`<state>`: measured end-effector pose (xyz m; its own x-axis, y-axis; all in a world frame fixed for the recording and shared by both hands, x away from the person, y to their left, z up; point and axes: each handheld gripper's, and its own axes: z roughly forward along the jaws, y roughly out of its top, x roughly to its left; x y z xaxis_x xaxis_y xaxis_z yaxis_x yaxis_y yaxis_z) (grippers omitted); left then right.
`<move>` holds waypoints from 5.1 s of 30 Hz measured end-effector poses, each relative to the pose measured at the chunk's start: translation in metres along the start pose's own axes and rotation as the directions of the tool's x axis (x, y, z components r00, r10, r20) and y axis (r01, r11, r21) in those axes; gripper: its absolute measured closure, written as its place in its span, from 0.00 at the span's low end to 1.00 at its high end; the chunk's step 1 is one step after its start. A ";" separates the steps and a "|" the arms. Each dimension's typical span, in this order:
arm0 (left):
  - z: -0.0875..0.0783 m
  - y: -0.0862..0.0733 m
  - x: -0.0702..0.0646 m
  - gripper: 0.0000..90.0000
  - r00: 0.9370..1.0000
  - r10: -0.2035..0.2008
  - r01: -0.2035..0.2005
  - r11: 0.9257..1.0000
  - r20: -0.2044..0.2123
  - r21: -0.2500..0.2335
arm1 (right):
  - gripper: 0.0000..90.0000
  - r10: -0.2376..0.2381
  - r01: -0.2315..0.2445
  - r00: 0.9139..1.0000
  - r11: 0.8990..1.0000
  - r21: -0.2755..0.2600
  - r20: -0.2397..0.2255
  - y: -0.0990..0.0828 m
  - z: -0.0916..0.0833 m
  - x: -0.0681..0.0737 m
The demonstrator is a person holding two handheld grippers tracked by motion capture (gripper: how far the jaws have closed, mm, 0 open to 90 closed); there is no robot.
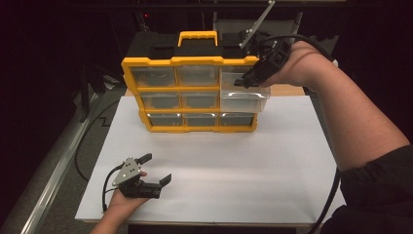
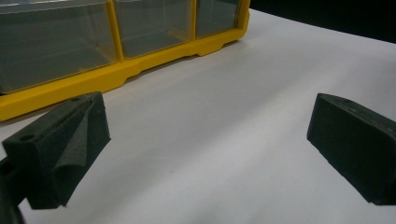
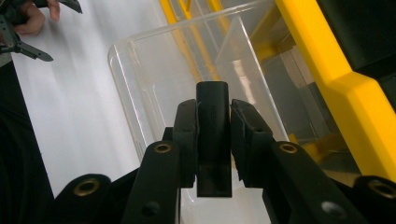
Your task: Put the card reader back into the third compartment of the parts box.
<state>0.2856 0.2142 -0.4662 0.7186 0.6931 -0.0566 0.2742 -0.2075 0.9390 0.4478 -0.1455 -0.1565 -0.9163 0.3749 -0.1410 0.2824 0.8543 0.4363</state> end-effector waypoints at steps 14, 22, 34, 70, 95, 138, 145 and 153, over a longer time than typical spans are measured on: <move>-0.001 0.000 0.001 0.01 1.000 0.003 -0.003 1.000 -0.002 0.004 | 0.39 0.024 -0.024 1.000 0.998 -0.051 0.012 -0.002 -0.018 -0.002; -0.001 0.000 0.000 0.01 1.000 -0.002 0.002 1.000 -0.002 0.000 | 0.31 0.040 -0.038 0.998 0.999 -0.035 0.041 -0.020 -0.033 0.004; 0.001 0.000 0.000 0.01 1.000 -0.004 0.004 1.000 -0.003 0.006 | 0.27 0.071 -0.070 0.996 0.997 -0.011 0.061 -0.053 -0.043 0.011; 0.002 -0.001 -0.001 0.01 1.000 -0.004 0.004 1.000 0.001 0.010 | 0.04 0.159 -0.163 0.985 0.985 0.056 0.070 -0.137 -0.018 0.038; 0.003 -0.001 -0.002 0.00 1.000 0.004 -0.004 1.000 0.007 0.019 | 0.00 0.179 -0.190 0.978 0.976 0.110 0.107 -0.165 0.038 0.038; 0.004 -0.002 -0.002 0.01 1.000 0.010 -0.011 1.000 0.019 0.029 | 0.00 0.198 -0.202 0.979 0.959 0.200 0.040 -0.206 0.174 0.062; 0.004 -0.001 -0.003 0.01 1.000 0.006 -0.007 1.000 0.019 0.023 | 0.00 0.209 -0.211 0.977 0.962 0.174 0.033 -0.213 0.190 0.067; 0.003 -0.002 -0.003 0.00 1.000 0.006 -0.007 1.000 0.017 0.027 | 0.00 0.247 -0.252 0.967 0.964 0.086 0.070 -0.220 0.198 0.074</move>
<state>0.2855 0.2104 -0.4687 0.7314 0.6796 -0.0565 0.2860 -0.2306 0.9301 0.3742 -0.2347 -0.4386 -0.7959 0.5985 -0.0910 0.5279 0.7598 0.3795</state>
